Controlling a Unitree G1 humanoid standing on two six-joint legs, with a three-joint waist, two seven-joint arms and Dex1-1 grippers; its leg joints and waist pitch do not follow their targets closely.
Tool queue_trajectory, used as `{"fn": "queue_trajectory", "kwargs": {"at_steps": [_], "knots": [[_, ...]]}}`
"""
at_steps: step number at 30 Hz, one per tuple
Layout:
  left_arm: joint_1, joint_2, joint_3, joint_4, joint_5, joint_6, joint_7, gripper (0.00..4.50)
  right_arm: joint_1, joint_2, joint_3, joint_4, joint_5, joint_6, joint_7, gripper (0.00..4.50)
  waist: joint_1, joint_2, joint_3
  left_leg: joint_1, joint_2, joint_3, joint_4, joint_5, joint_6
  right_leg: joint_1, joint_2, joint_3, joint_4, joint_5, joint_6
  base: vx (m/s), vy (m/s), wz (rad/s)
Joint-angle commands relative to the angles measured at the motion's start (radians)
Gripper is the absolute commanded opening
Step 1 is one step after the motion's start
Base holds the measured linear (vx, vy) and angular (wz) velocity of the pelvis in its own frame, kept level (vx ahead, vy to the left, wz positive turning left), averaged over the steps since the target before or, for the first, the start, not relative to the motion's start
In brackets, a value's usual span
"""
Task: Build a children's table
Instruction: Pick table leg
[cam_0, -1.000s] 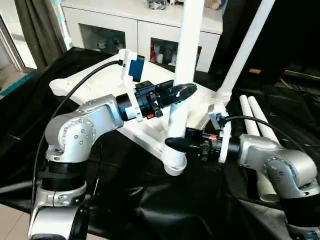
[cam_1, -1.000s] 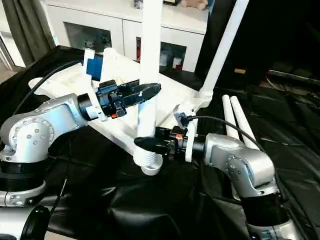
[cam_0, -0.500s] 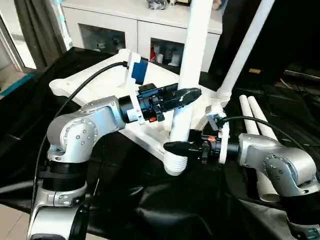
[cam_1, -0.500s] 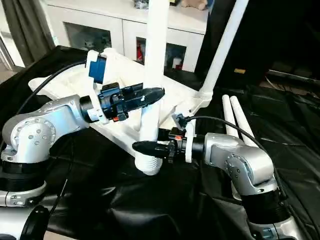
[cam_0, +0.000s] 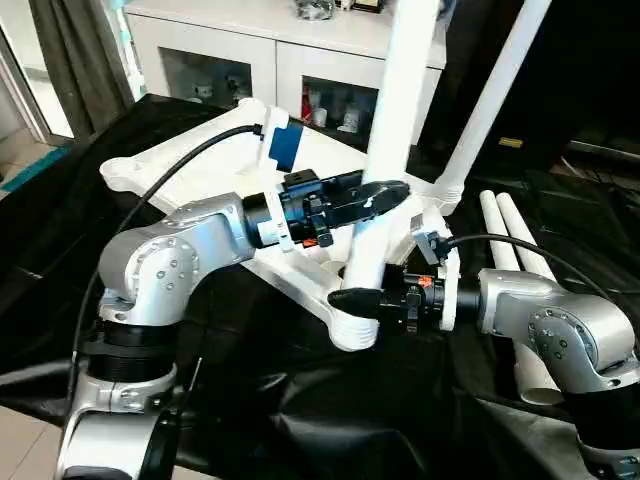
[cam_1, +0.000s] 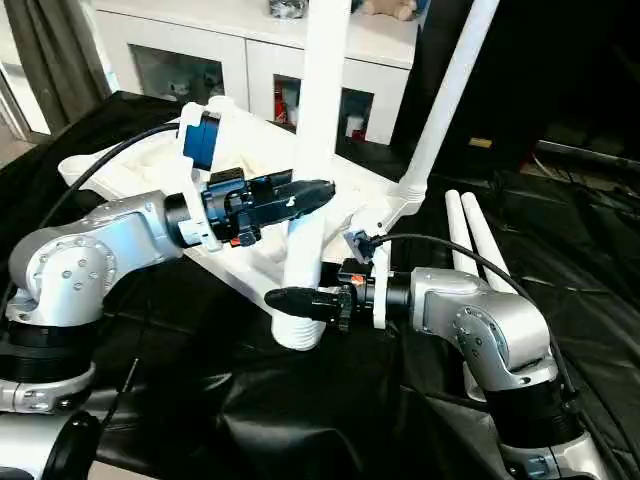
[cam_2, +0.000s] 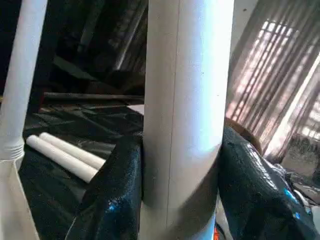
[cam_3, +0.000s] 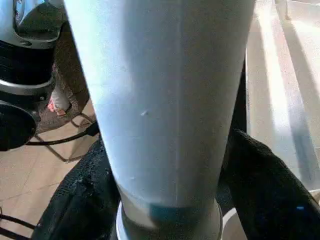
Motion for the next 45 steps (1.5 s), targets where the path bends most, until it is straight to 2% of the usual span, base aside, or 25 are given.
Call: {"fn": "queue_trajectory", "kwargs": {"at_steps": [1, 12, 13, 15, 17, 24, 38, 44, 45], "knots": [[-0.025, -0.006, -0.016, -0.004, -0.012, -0.009, -0.008, 1.84, -0.010, -0.002, 0.001, -0.004, 0.001, 0.012, 0.001, 3.01, 0.005, -0.003, -0.070, 0.010, 0.033, -0.009, -0.064, -0.146, -0.029, 0.052, -0.081, 0.047, -0.069, -0.223, -0.123, 0.000, 0.000, 0.00], [-0.025, -0.003, -0.021, -0.004, -0.012, -0.006, -0.021, 1.84, -0.008, 0.005, -0.007, -0.003, 0.014, 0.016, -0.007, 3.01, 0.005, -0.001, -0.070, 0.010, 0.033, -0.010, -0.064, -0.145, -0.030, 0.052, -0.080, 0.047, -0.068, -0.213, -0.126, 0.000, 0.000, 0.00], [-0.026, -0.003, -0.022, -0.003, -0.012, -0.006, -0.023, 1.84, -0.008, 0.006, -0.009, -0.002, 0.015, 0.015, -0.008, 2.73, 0.004, -0.001, -0.070, 0.010, 0.033, -0.010, -0.064, -0.149, -0.031, 0.052, -0.081, 0.047, -0.069, -0.217, -0.127, 0.000, 0.000, 0.00], [-0.026, -0.003, -0.022, -0.003, -0.011, -0.006, -0.023, 1.84, -0.008, 0.007, -0.010, -0.001, 0.015, 0.014, -0.008, 2.67, 0.004, 0.000, -0.070, 0.010, 0.033, -0.010, -0.065, -0.153, -0.032, 0.052, -0.081, 0.047, -0.069, -0.220, -0.127, 0.000, 0.000, 0.00], [-0.027, -0.003, -0.022, -0.003, -0.012, -0.005, -0.024, 1.84, -0.009, 0.008, -0.011, 0.000, 0.016, 0.014, -0.008, 2.41, 0.004, 0.000, -0.070, 0.011, 0.033, -0.010, -0.065, -0.153, -0.032, 0.052, -0.081, 0.047, -0.069, -0.216, -0.128, 0.000, 0.000, 0.00], [-0.025, -0.001, -0.024, -0.005, -0.012, -0.003, -0.028, 1.84, -0.011, 0.010, -0.013, 0.002, 0.018, 0.014, -0.007, 2.04, 0.004, -0.001, -0.070, 0.011, 0.033, -0.010, -0.065, -0.154, -0.034, 0.052, -0.081, 0.047, -0.069, -0.221, -0.126, 0.000, 0.000, 0.00], [0.000, 0.001, -0.008, -0.027, -0.021, -0.014, -0.019, 1.82, -0.007, 0.015, -0.016, 0.007, 0.010, -0.005, -0.012, 1.98, 0.005, 0.002, -0.070, 0.010, 0.033, -0.010, -0.065, -0.156, -0.036, 0.053, -0.081, 0.047, -0.068, -0.209, -0.130, 0.000, 0.000, 0.00], [0.003, -0.008, 0.003, -0.015, 0.002, -0.038, 0.014, 1.82, -0.004, 0.015, -0.017, 0.005, 0.010, -0.007, -0.013, 1.97, 0.005, 0.003, -0.071, 0.011, 0.034, -0.011, -0.065, -0.160, -0.038, 0.052, -0.081, 0.047, -0.068, -0.210, -0.129, 0.000, 0.000, 0.00], [-0.004, -0.021, 0.025, -0.002, -0.013, -0.042, 0.025, 2.38, -0.003, 0.015, -0.019, 0.004, 0.011, -0.008, -0.013, 1.96, 0.006, 0.007, -0.071, 0.011, 0.033, -0.012, -0.065, -0.160, -0.038, 0.052, -0.081, 0.047, -0.067, -0.206, -0.131, 0.000, 0.000, 0.00]]}}
